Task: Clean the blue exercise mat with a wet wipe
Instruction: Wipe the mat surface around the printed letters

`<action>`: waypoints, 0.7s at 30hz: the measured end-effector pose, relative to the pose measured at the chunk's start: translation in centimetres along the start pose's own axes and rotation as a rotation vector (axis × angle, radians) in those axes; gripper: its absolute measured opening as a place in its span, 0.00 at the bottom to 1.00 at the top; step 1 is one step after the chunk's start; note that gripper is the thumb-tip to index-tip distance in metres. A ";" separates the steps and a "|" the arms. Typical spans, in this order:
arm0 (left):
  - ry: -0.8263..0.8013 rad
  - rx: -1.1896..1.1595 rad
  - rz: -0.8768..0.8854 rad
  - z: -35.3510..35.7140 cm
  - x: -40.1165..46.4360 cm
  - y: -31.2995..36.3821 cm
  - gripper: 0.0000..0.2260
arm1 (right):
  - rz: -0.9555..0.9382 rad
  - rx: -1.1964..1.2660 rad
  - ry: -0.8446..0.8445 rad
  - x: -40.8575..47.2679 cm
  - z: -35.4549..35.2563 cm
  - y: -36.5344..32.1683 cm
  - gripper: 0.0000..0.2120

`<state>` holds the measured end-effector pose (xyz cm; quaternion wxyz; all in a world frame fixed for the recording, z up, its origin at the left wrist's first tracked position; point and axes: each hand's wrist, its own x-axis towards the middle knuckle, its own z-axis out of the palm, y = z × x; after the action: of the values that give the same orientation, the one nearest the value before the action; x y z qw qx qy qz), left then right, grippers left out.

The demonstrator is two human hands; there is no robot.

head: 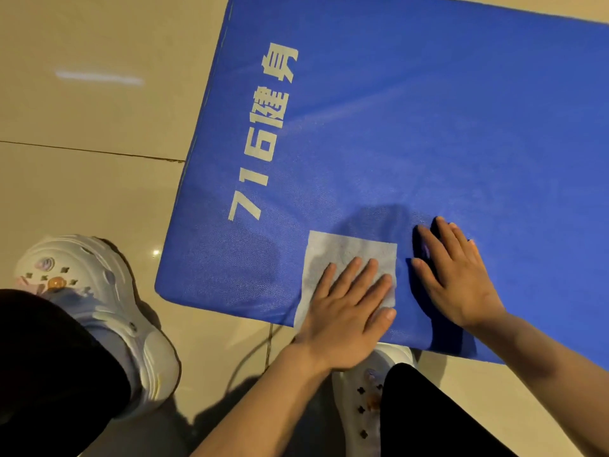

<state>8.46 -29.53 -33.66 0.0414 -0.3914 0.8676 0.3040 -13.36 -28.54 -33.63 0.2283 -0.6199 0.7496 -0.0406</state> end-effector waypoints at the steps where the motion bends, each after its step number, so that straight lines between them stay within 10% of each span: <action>1: 0.025 -0.095 0.025 -0.4 0.0 0.0 0.33 | -0.027 0.047 0.020 -0.1 -0.5 -0.8 0.30; 6: 0.495 -1.077 -0.433 -4.5 -0.6 -1.3 0.14 | -0.250 0.271 0.024 -2.3 -1.4 -7.4 0.18; 9: 0.680 -0.845 -0.494 -5.3 -2.4 -4.6 0.11 | -0.352 0.194 -0.144 -3.7 0.2 -8.4 0.20; 21: 0.221 0.276 0.020 -1.8 -5.6 -7.8 0.41 | -0.029 -0.136 -0.124 -5.3 -1.6 2.8 0.23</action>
<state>18.10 -30.87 -34.37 -0.0038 -0.4043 0.9042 0.1375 -15.91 -23.22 -31.58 0.2309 -0.6461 0.7261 0.0457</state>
